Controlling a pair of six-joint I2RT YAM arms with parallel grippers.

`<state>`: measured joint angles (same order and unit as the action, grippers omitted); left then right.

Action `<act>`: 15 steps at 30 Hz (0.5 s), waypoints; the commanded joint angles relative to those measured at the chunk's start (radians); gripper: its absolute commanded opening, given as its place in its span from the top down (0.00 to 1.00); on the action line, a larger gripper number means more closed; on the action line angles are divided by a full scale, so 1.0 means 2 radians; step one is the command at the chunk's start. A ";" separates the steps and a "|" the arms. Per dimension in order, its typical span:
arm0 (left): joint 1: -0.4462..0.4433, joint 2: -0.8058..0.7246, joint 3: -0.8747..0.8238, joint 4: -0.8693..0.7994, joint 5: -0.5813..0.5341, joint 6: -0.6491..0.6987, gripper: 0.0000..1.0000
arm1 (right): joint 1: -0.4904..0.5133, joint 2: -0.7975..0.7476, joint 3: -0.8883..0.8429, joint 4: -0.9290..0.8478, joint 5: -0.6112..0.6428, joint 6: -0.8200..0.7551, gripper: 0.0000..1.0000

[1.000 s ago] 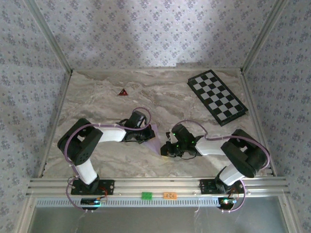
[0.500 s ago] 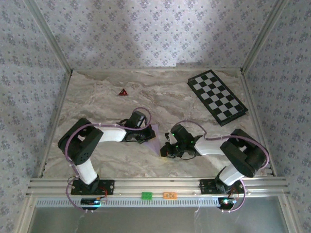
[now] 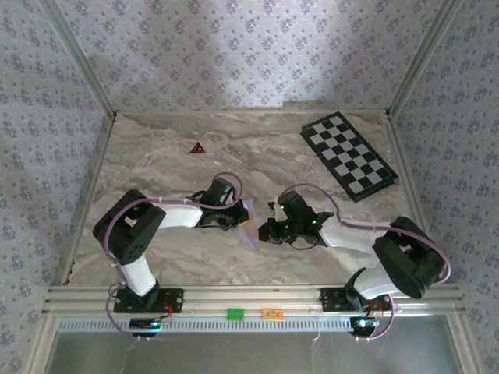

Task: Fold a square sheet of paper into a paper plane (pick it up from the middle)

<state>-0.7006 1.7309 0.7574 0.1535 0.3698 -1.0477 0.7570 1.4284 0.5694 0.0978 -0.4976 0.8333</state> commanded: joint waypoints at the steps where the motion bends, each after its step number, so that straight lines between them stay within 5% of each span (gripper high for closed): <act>1: 0.002 0.015 0.001 -0.012 -0.015 -0.002 1.00 | 0.003 0.040 0.027 0.042 -0.020 0.018 0.96; 15: 0.002 0.011 -0.003 -0.011 -0.020 -0.005 1.00 | 0.037 0.144 0.004 0.075 -0.021 0.028 0.98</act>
<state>-0.7006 1.7321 0.7574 0.1562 0.3676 -1.0481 0.8059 1.6894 0.6308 0.2600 -0.5385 0.8703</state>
